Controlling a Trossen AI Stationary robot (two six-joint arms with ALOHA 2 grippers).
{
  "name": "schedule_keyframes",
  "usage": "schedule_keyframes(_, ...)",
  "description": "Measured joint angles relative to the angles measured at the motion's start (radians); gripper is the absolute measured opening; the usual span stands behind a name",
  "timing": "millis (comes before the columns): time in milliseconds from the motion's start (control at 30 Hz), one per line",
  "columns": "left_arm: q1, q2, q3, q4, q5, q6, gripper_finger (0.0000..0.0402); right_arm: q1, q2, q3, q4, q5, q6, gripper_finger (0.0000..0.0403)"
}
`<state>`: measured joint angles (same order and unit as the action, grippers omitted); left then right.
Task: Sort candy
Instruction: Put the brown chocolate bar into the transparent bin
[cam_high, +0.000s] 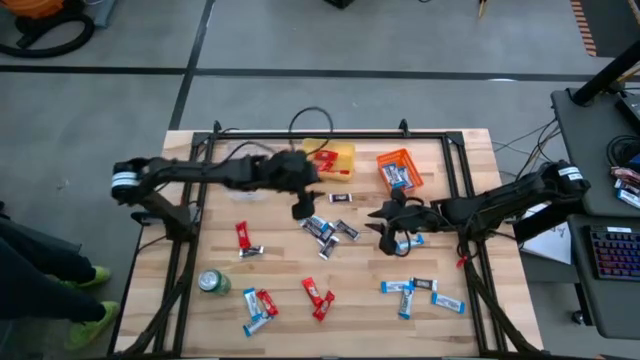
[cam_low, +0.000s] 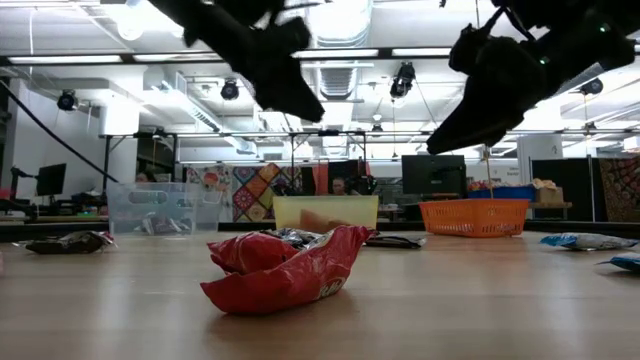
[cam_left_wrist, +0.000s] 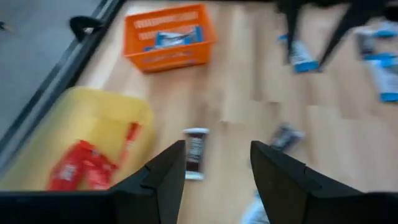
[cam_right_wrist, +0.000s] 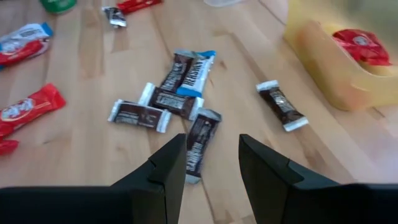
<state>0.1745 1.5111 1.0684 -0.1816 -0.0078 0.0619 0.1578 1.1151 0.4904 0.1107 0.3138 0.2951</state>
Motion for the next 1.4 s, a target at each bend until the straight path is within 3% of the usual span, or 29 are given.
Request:
schedule_keyframes(200,-0.124,-0.14,-0.179,0.155,-0.035,-0.107,0.0164,0.039,0.031,-0.008,0.044,0.001,-0.004,0.0164)
schedule_keyframes(533,-0.234,-0.255,-0.352,0.359,-0.115,-0.227,0.0164,0.05,0.254,-0.009,0.229,0.026,-0.006,0.0189)
schedule_keyframes(900,-0.238,-0.245,-0.364,0.383,-0.117,-0.255,0.0164,0.049,0.482,-0.007,0.444,0.093,0.0,0.0189)
schedule_keyframes(1233,-0.238,-0.208,-0.364,0.435,-0.117,-0.255,0.0164,0.04,0.637,0.07,0.461,0.113,-0.004,0.0188)
schedule_keyframes(1400,-0.238,-0.171,-0.364,0.436,-0.116,-0.255,0.0164,0.032,0.671,0.083,0.467,0.107,0.016,0.016)
